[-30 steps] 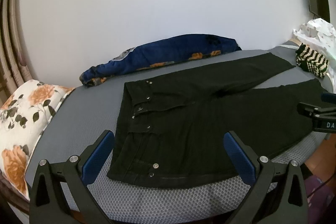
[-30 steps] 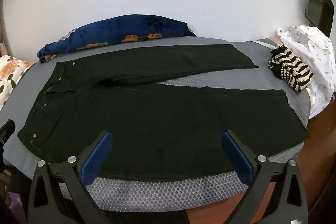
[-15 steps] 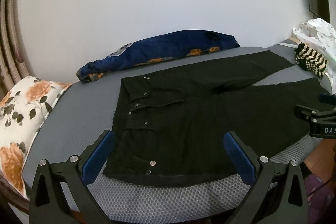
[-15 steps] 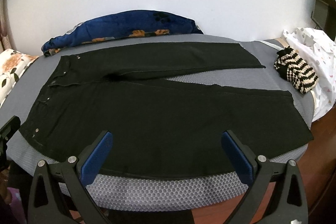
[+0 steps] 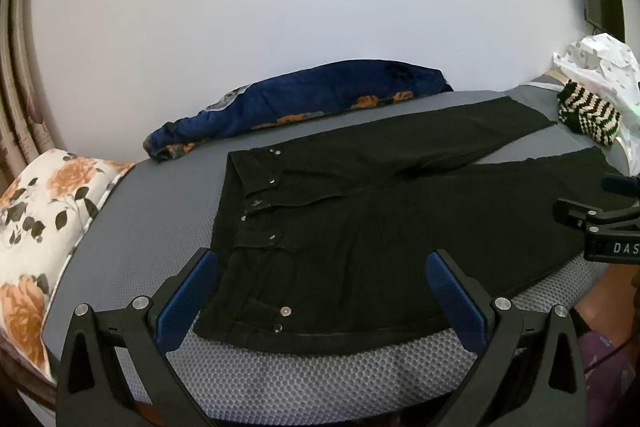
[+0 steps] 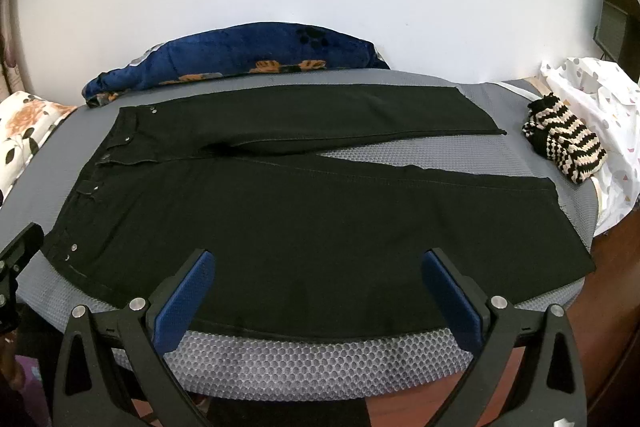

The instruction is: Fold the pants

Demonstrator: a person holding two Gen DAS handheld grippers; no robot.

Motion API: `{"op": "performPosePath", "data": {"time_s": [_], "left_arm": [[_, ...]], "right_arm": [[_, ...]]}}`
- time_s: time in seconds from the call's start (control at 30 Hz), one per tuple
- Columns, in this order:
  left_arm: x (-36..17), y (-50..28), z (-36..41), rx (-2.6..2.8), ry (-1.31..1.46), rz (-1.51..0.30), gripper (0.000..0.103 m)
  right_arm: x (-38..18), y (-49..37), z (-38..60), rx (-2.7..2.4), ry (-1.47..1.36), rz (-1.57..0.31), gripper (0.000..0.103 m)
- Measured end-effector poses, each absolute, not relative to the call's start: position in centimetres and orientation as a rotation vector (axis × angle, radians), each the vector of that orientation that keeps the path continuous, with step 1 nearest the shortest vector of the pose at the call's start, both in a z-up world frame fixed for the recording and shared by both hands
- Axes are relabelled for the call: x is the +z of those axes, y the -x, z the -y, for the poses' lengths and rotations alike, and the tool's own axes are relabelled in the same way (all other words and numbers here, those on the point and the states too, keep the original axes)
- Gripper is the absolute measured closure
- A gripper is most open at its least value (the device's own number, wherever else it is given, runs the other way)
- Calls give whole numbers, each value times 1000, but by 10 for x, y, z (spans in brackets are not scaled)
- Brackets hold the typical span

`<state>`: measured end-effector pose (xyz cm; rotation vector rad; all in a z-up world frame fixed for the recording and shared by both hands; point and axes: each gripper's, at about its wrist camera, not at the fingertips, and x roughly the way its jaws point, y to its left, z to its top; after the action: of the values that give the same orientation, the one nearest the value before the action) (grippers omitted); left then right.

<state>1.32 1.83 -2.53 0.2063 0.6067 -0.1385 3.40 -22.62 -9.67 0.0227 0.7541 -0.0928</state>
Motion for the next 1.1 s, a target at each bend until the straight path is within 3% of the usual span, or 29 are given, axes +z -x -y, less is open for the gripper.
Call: {"op": "performPosePath", "data": {"time_s": [1.1], "left_arm": [[-7, -57, -29, -123, -205, -636, 0]], "right_arm": [[-96, -68, 210, -76, 25, -829, 1]]}}
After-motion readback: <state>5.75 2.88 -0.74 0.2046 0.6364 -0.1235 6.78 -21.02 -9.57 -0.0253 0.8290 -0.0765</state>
